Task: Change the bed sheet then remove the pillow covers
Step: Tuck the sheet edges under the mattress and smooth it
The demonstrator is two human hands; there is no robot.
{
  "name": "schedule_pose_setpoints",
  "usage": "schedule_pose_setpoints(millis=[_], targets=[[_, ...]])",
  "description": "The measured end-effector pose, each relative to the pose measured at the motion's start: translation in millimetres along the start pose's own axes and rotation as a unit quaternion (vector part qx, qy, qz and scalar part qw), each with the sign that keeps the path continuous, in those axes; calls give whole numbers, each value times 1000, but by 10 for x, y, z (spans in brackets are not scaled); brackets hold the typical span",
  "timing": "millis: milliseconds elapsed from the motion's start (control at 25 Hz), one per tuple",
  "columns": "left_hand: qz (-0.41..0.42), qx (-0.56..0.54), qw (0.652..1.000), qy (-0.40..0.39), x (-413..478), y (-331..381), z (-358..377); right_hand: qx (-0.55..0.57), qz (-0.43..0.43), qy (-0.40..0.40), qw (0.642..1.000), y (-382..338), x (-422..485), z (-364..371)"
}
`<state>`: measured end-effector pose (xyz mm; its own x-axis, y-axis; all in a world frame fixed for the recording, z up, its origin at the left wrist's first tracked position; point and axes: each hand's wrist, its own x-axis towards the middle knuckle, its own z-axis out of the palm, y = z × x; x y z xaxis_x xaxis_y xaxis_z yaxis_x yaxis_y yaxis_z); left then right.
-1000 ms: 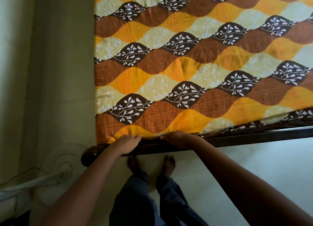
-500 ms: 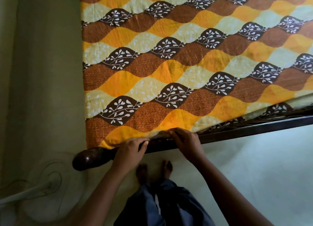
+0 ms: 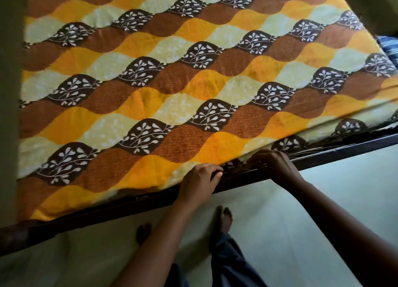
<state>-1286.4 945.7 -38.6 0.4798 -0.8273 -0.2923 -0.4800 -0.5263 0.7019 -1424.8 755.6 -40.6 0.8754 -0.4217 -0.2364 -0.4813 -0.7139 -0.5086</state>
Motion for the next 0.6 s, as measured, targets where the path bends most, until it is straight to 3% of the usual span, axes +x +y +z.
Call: schedule_pose_setpoints(millis=[80, 240, 400, 600], targets=[[2, 19, 1000, -7, 215, 228, 213, -55, -71, -61, 994, 343, 155, -115], [8, 77, 996, 51, 456, 340, 419, -102, -207, -67, 971, 533, 472, -70], [-7, 142, 988, 57, 588, 363, 534, -26, -176, -90, 980, 627, 625, -95], [3, 193, 977, 91, 643, 432, 599, -56, -240, -96, 964, 710, 588, -125]])
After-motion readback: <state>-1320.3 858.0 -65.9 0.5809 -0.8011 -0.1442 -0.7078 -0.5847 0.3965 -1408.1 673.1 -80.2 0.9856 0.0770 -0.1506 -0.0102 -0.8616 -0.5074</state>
